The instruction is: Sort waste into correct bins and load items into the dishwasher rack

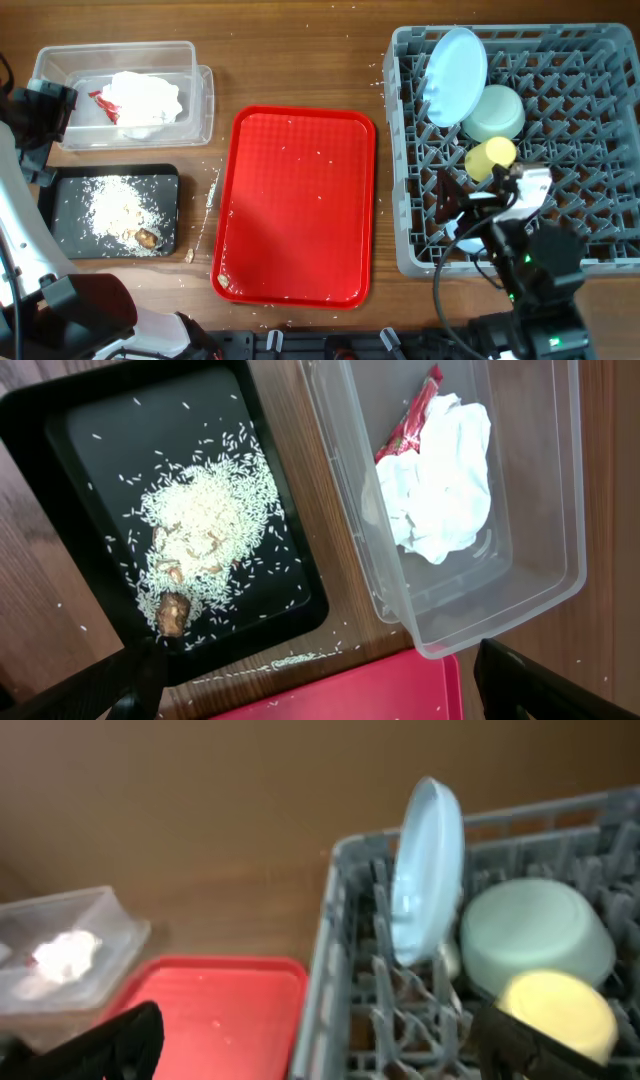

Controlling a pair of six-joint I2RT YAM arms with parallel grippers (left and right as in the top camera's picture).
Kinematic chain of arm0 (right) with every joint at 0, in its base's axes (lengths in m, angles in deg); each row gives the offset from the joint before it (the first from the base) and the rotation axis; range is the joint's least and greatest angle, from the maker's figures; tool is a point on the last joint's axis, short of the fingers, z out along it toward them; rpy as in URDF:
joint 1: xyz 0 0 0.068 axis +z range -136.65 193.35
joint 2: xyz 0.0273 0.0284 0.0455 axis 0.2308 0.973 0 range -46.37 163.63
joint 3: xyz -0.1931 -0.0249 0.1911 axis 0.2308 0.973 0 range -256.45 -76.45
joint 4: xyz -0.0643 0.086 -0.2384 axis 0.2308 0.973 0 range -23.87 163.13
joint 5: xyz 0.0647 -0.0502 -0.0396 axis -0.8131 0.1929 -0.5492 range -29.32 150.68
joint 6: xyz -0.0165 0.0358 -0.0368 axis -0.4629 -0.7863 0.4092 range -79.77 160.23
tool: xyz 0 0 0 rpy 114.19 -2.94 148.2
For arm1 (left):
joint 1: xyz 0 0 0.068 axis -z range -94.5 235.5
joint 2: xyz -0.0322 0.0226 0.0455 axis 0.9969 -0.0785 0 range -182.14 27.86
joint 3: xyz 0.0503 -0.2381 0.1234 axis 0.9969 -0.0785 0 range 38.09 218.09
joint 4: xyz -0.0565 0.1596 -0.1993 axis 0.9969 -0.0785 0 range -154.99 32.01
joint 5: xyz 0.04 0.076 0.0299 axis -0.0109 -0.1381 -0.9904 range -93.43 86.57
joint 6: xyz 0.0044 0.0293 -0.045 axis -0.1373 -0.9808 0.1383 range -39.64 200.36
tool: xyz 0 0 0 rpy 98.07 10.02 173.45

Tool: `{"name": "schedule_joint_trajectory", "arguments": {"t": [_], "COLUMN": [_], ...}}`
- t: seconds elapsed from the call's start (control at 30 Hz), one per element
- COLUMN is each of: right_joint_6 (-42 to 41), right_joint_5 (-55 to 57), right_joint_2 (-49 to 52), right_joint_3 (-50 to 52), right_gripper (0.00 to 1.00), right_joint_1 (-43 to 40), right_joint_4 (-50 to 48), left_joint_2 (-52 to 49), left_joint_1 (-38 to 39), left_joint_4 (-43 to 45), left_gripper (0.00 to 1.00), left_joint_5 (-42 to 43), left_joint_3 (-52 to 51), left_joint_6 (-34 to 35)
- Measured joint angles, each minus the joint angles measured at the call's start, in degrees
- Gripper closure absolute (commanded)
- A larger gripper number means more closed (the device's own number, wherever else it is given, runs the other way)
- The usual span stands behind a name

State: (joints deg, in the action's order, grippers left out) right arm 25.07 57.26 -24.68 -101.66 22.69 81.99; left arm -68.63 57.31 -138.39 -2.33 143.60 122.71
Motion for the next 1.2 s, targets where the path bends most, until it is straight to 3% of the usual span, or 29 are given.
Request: {"name": "schedule_joint_trajectory", "arguments": {"t": [0.07, 0.37, 0.63, 0.93, 1.2], "right_joint_6": [0.3, 0.5, 1.7, 18.0, 22.5], "right_joint_5": [-0.4, -0.6, 0.9, 0.9, 0.9], "right_joint_2": [-4.4, -15.7, -20.5, -20.6, -20.6], "right_joint_3": [7.0, 20.0, 24.7, 24.8, 24.8], "right_gripper": [0.00, 0.00, 0.00, 0.00, 0.00], "right_joint_1": [-1.5, -5.3, -5.8, -6.3, -7.8], "right_joint_4": [-7.4, -17.9, -18.0, -15.9, -15.9], "left_joint_2": [0.0, 0.0, 0.0, 0.0, 0.0], "left_joint_1": [0.0, 0.0, 0.0, 0.0, 0.0], "left_joint_4": [0.0, 0.0, 0.0, 0.0, 0.0], "left_gripper": [0.00, 0.00, 0.00, 0.00, 0.00], "left_joint_5": [0.0, 0.0, 0.0, 0.0, 0.0], "left_joint_3": [0.0, 0.0, 0.0, 0.0, 0.0], "left_joint_6": [0.0, 0.0, 0.0, 0.0, 0.0]}}
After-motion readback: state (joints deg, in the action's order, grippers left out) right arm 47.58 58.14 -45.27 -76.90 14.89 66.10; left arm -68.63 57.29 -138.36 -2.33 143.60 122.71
